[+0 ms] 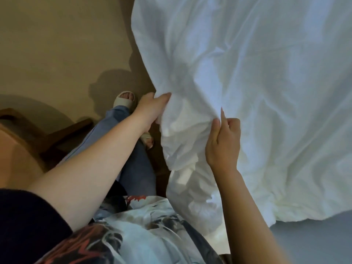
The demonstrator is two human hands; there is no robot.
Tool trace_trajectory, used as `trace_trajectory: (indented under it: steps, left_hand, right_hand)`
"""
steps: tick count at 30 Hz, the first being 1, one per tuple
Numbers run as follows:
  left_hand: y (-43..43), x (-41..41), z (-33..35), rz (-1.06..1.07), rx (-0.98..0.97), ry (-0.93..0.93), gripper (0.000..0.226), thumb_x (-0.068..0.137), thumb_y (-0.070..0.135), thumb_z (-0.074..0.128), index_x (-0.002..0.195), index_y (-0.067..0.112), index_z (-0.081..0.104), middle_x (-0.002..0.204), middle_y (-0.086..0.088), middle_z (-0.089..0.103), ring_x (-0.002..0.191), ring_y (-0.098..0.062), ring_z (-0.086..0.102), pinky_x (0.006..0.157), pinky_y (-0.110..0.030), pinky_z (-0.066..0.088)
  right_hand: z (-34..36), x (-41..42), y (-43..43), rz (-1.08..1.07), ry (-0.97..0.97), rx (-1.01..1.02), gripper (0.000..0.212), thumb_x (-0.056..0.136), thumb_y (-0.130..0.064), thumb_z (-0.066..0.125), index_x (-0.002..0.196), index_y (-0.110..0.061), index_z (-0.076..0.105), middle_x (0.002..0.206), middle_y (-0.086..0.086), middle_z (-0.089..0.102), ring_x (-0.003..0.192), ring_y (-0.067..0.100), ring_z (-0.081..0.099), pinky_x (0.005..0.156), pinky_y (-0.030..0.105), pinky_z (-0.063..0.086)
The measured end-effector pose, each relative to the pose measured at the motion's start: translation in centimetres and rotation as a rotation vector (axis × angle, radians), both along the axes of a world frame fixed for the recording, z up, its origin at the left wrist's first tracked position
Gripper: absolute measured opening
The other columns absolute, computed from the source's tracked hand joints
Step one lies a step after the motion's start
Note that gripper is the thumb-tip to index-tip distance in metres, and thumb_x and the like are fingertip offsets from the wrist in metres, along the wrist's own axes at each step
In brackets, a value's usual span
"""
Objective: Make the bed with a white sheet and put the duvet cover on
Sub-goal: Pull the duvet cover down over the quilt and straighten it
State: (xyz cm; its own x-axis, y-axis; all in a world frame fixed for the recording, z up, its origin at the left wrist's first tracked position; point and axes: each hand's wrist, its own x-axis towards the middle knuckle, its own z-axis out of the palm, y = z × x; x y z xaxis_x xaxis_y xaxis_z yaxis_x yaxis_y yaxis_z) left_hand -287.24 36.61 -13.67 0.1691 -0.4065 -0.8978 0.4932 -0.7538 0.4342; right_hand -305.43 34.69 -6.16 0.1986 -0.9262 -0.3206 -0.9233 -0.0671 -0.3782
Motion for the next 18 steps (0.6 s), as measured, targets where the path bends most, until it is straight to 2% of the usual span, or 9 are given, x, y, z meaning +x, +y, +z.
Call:
trace_trajectory:
  steps: [2,4,5,7,9,11,13,15,18]
  left_hand:
    - [1.3,-0.7,0.9,-0.134,0.101,0.094,0.055,0.080,0.050,0.066,0.122,0.017,0.053,0.112,-0.002,0.063,0.090,-0.017,0.062,0.060,-0.025,0.052]
    - [2.7,-2.2,1.7,-0.328,0.110,0.254,0.067,0.075,0.057,0.068,0.130,0.025,0.049,0.117,0.003,0.061,0.100,-0.018,0.058,0.077,-0.031,0.052]
    - [3.2,-3.1,2.1,-0.372,0.073,0.302,0.067,0.075,0.054,0.069,0.133,0.029,0.046,0.117,0.008,0.060,0.099,-0.013,0.058,0.079,-0.027,0.051]
    - [3.8,-4.7,2.3,-0.306,-0.008,0.325,0.064,0.078,0.042,0.071,0.135,0.025,0.046,0.118,0.008,0.062,0.097,-0.007,0.060,0.072,-0.018,0.052]
    - [3.8,-5.8,2.2,-0.210,-0.037,0.304,0.064,0.080,0.034,0.073,0.137,0.019,0.045,0.127,0.001,0.060,0.107,-0.013,0.060,0.087,-0.026,0.052]
    - [3.6,-6.3,2.1,-0.168,-0.059,0.266,0.063,0.083,0.030,0.071,0.138,0.015,0.043,0.130,-0.002,0.057,0.115,-0.018,0.057,0.100,-0.034,0.046]
    - [3.5,-6.7,1.8,-0.142,-0.093,0.231,0.068,0.082,0.030,0.072,0.139,0.014,0.039,0.130,-0.002,0.056,0.117,-0.019,0.055,0.102,-0.035,0.044]
    - [3.5,-6.9,1.8,-0.167,-0.106,0.226,0.083,0.074,0.035,0.077,0.142,0.016,0.034,0.132,0.002,0.053,0.119,-0.017,0.053,0.102,-0.036,0.044]
    - [3.1,-7.5,2.3,-0.300,-0.086,0.289,0.078,0.072,0.041,0.077,0.138,0.018,0.042,0.129,0.003,0.056,0.118,-0.019,0.054,0.101,-0.035,0.044]
  right_hand:
    - [0.9,0.1,0.8,-0.066,-0.021,-0.017,0.046,0.100,-0.032,0.025,0.127,-0.007,0.052,0.096,-0.001,0.042,0.084,0.015,0.046,0.072,0.022,0.034]
    - [1.8,0.5,1.4,-0.216,-0.089,-0.041,0.038,0.102,-0.029,0.026,0.100,-0.006,0.056,0.083,-0.007,0.045,0.071,0.004,0.046,0.066,0.017,0.029]
    - [2.1,0.4,1.3,-0.349,-0.140,-0.063,0.035,0.103,-0.028,0.027,0.087,-0.011,0.053,0.077,-0.011,0.047,0.067,0.001,0.047,0.062,0.017,0.029]
    - [2.6,-0.2,0.4,-0.695,-0.281,-0.100,0.035,0.102,-0.028,0.031,0.074,-0.018,0.050,0.070,-0.012,0.052,0.062,0.001,0.049,0.060,0.017,0.036]
    - [3.1,-2.1,-0.9,-0.954,-0.391,-0.106,0.036,0.098,-0.027,0.036,0.066,-0.020,0.051,0.064,-0.010,0.053,0.058,0.007,0.050,0.059,0.022,0.043]
    - [3.3,-4.1,-1.6,-0.998,-0.357,-0.118,0.039,0.095,-0.027,0.040,0.056,-0.019,0.041,0.056,-0.010,0.043,0.053,0.011,0.041,0.055,0.027,0.038]
    - [2.5,-5.6,-1.6,-0.919,-0.253,-0.111,0.043,0.096,-0.025,0.042,0.055,-0.016,0.034,0.056,-0.006,0.036,0.054,0.013,0.035,0.056,0.029,0.033]
    - [1.6,-5.4,-0.9,-0.862,-0.198,-0.071,0.040,0.098,-0.026,0.041,0.061,-0.012,0.040,0.061,-0.004,0.040,0.060,0.015,0.041,0.063,0.033,0.036]
    - [0.6,-4.3,1.3,-0.861,-0.296,0.067,0.026,0.095,-0.041,0.047,0.095,-0.016,0.052,0.083,-0.011,0.054,0.087,0.015,0.056,0.074,0.027,0.043]
